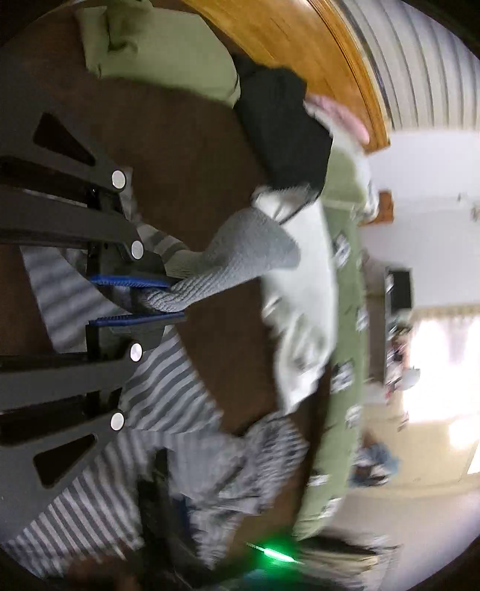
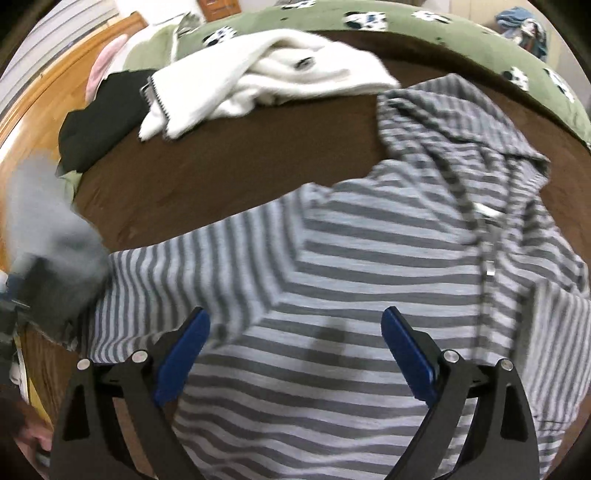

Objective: Fold large clothes
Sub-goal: 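Lay the held sleeve across the hoodie body with the left tool and release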

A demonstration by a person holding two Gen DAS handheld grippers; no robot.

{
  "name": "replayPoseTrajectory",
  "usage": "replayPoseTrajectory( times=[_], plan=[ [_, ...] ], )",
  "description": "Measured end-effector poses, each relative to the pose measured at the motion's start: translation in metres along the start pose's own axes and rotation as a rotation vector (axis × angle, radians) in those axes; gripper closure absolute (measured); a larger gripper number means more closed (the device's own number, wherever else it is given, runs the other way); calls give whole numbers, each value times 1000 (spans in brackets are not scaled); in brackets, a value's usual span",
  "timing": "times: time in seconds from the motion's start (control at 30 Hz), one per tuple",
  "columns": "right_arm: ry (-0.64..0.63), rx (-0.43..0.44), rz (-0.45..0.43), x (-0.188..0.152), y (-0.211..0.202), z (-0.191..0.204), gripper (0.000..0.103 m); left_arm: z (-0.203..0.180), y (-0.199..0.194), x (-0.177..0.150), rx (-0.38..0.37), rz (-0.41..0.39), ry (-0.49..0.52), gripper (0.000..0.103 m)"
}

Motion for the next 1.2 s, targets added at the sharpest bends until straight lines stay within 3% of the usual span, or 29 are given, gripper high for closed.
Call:
replayPoseTrajectory(
  times=[0.13,0.23,0.3,0.37,0.47,0.63,0.8,0.97,1.13,1.2],
  plan=[
    [25,-12,-3,-11,-13,-20,10,-49,41,-46,-1,121,163,81],
    [23,-18,0,-17,-18,-30,10,-64,43,-59,1,159,211,48],
    [19,-17,8,-19,-18,-34,10,-64,35,-57,-3,136,197,17],
    [20,-15,10,-20,-19,-37,10,-57,23,-51,-20,114,152,7],
    [30,11,9,-18,-23,-36,10,-46,13,-45,-17,99,97,6],
    [-37,89,-18,1,-28,-11,13,8,-1,-26,22,120,-91,6],
    [-113,153,-4,23,-14,29,43,75,-3,-22,69,156,-285,7],
    [-111,237,32,29,14,57,53,115,15,-36,18,241,-456,7],
    [-121,213,98,22,48,65,68,134,32,-55,-16,295,-547,7],
    [-129,208,122,17,56,65,79,138,39,-64,-27,321,-575,7]
  ],
)
Point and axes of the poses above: each gripper's, at about its wrist camera, not at the fingertips, and y roughly the way its jaws point, z to its left, x to its top, the point moved 5 cm from there along y, roughly the way its jaws point, and after that the axes turned 11 degrees about -y, right-handed, at the moved point
